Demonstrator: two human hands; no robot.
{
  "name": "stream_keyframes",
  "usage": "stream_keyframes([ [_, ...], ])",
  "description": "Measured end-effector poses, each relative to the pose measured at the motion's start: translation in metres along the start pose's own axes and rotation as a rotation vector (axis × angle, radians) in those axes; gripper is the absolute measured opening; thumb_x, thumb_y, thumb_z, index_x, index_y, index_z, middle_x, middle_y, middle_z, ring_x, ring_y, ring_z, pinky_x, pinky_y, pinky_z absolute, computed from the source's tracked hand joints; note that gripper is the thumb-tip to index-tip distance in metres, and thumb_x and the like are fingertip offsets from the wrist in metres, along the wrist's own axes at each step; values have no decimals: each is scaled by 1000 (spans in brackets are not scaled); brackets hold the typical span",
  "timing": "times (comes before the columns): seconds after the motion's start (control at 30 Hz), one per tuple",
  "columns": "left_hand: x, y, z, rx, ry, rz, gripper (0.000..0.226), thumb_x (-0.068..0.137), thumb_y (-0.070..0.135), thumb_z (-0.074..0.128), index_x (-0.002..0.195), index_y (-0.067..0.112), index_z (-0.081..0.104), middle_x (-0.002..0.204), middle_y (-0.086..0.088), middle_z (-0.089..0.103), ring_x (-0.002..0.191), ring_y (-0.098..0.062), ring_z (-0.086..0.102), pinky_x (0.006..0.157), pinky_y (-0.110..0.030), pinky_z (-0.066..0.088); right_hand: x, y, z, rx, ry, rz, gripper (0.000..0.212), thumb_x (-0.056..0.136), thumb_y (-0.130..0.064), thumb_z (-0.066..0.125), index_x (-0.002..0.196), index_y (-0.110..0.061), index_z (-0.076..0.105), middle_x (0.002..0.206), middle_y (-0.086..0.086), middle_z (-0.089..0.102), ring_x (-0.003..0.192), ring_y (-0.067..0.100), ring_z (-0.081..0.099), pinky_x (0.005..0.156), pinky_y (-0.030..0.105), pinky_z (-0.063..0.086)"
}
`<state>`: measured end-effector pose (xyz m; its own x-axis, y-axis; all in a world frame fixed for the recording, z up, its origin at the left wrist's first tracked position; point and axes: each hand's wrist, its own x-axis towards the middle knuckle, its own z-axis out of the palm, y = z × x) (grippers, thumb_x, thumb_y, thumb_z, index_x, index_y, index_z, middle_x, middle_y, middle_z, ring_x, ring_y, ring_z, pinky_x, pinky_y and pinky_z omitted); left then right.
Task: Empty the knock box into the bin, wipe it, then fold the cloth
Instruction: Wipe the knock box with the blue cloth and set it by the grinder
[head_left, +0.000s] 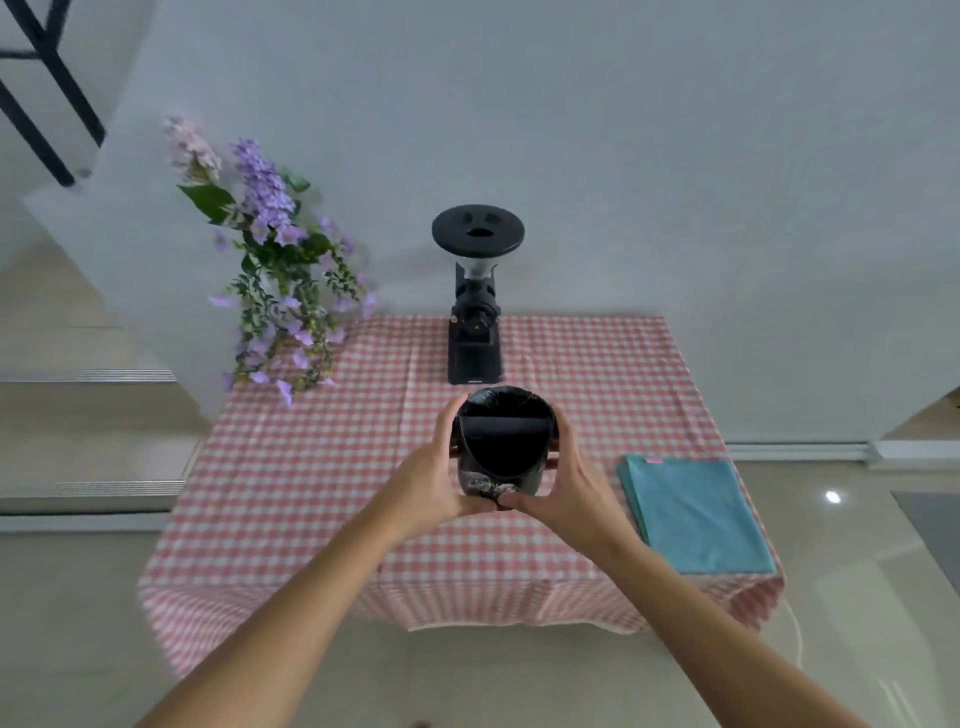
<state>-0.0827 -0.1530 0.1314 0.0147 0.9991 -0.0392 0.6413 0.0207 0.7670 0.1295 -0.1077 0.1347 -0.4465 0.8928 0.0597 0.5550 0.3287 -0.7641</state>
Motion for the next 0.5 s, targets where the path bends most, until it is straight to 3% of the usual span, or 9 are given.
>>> stream_keyframes([
  [0.1,0,-16,-14,3,-7,-21,137,64,59,89,154,54,-14,136,-2,67,105,-19,74,88,-42,63,10,-13,14,24,-10,5,116,64,-67,78,149,-56,-1,149,-13,48,117,9,61,82,26,49],
  [0.2,3,-26,-15,9,-26,-42,138,64,60,88,153,53,-17,133,-1,69,105,-18,74,90,-38,62,17,-15,18,40,1,-8,111,64,-65,80,139,-72,-1,136,-40,41,108,-14,53,78,11,43],
  [0.23,5,-29,-13,12,-34,-50,139,65,59,88,154,51,-18,136,-1,67,109,-18,73,93,-39,61,19,-14,18,44,1,2,111,63,-66,80,137,-73,-2,132,-44,39,107,-14,53,76,10,43],
  [0.33,11,-36,-2,52,-60,-60,143,65,58,88,154,48,-23,153,-3,49,128,-18,61,105,-43,54,22,-2,25,33,-12,46,113,62,-75,77,143,-67,-2,144,-23,48,113,5,61,77,20,49],
  [0.43,21,-50,14,144,-70,-105,147,66,56,88,149,51,-33,148,-12,45,125,-23,59,102,-39,53,28,21,36,10,-15,57,110,61,-90,66,144,-63,-1,148,-11,50,107,6,63,70,20,49],
  [0.5,29,-63,27,203,-53,-97,145,70,55,86,147,51,-37,145,-12,48,120,-22,61,98,-34,53,36,37,47,-15,-21,65,114,61,-93,62,149,-52,2,145,-6,56,106,13,67,69,20,49],
])
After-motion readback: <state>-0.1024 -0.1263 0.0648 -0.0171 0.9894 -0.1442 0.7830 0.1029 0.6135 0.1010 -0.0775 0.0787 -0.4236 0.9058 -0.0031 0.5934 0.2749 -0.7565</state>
